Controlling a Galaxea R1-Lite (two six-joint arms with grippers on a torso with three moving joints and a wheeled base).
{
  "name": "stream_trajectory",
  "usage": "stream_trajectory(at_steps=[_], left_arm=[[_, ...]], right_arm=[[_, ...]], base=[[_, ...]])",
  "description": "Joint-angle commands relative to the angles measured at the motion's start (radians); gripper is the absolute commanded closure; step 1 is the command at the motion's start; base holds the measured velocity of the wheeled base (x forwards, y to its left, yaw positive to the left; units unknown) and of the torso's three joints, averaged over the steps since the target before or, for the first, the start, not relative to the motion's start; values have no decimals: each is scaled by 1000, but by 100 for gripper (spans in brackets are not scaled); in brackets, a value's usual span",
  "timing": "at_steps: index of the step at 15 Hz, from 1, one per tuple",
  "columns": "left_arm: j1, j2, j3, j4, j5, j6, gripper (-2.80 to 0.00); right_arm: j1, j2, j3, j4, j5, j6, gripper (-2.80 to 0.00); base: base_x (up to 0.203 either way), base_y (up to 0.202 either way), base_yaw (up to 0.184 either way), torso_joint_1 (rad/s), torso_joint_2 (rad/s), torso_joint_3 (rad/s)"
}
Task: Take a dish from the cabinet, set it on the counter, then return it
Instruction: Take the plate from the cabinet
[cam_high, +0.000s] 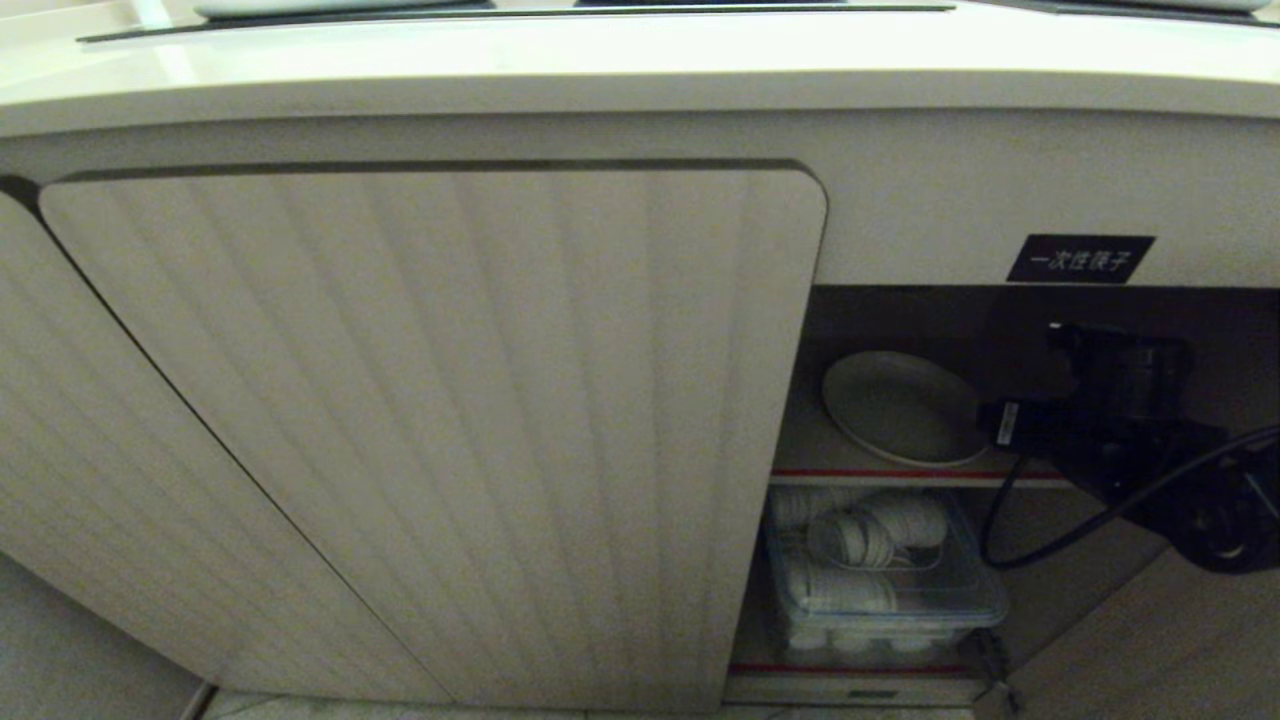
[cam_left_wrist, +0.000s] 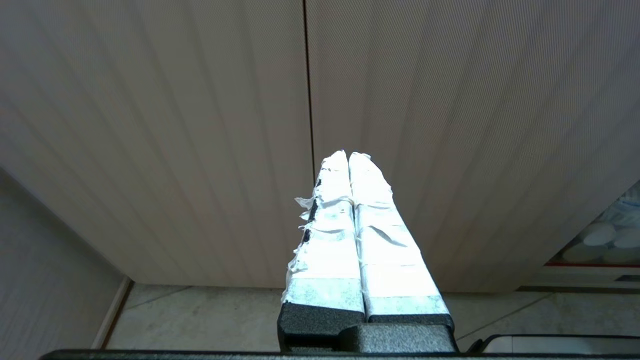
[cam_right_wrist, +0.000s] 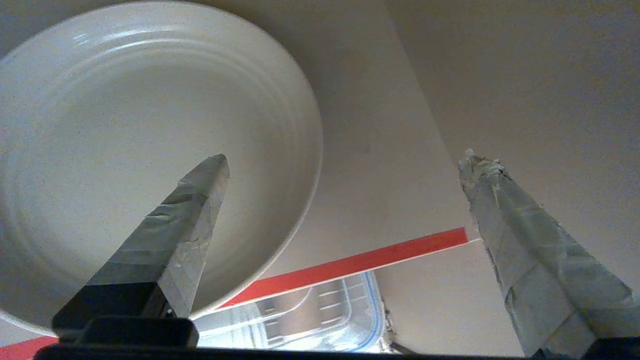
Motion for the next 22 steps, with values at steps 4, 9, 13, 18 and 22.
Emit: stream_trajectory(at_steps=[4, 9, 13, 18, 22], left_arm=[[0, 0, 0, 0, 0, 0, 0], [0, 0, 0, 0, 0, 0, 0], [0, 0, 0, 0, 0, 0, 0], [0, 0, 0, 0, 0, 0, 0], [0, 0, 0, 0, 0, 0, 0]], right_arm=[[23, 41, -2, -55, -2, 3, -280], [31, 82, -45, -61, -3, -2, -280], [28, 99, -46, -54, -3, -7, -280], [22, 102, -46, -45, -3, -9, -280], [19, 107, -58, -10, -3, -6, -280]], base=[[0, 0, 0, 0, 0, 0], [0, 0, 0, 0, 0, 0], [0, 0, 0, 0, 0, 0], [0, 0, 0, 0, 0, 0], [0, 0, 0, 0, 0, 0]])
